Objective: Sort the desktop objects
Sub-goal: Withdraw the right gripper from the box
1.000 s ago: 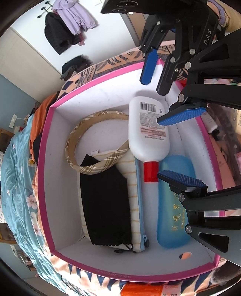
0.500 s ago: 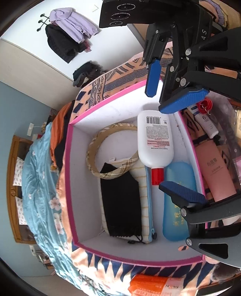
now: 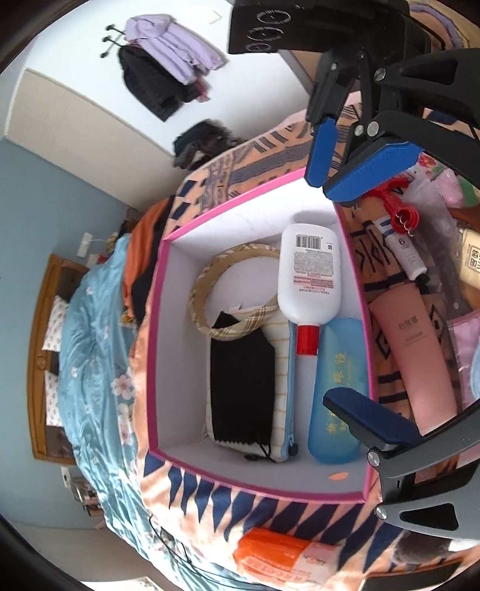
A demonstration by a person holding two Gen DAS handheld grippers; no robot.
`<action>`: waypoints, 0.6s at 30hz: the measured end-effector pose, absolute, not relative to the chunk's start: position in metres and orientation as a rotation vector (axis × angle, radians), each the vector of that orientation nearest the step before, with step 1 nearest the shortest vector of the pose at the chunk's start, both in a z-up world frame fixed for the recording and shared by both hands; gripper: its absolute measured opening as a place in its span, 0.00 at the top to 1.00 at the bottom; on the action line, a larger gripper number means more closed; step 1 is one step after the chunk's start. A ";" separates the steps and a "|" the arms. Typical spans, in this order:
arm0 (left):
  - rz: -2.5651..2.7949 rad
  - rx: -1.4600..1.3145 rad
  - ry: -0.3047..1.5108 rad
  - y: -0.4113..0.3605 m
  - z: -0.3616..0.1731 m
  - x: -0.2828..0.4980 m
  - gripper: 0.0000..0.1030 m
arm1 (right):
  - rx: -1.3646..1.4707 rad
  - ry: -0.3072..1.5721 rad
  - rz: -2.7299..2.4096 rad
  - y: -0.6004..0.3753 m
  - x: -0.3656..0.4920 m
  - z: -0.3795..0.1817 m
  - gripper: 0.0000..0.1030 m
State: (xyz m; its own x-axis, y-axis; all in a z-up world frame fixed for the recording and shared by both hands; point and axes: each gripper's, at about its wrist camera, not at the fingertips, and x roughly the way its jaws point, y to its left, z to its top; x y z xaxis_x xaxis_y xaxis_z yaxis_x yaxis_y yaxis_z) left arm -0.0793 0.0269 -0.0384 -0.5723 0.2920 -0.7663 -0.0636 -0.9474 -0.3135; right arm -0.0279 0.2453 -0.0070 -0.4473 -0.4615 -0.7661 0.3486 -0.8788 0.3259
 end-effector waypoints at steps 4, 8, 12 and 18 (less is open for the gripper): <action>2.565 -1.384 -0.432 0.018 -0.043 -0.069 0.00 | 1.265 -0.183 -2.316 0.242 -0.015 -0.007 0.48; 2.637 -1.427 -0.393 0.014 -0.048 -0.058 0.00 | 1.257 -0.166 -2.301 0.234 -0.003 -0.009 0.40; 2.641 -1.519 -0.394 0.008 -0.058 -0.051 0.01 | 1.254 -0.174 -2.283 0.229 0.006 -0.011 0.40; 2.633 -1.568 -0.383 0.009 -0.063 -0.040 0.01 | 1.250 -0.168 -2.272 0.224 0.018 -0.014 0.37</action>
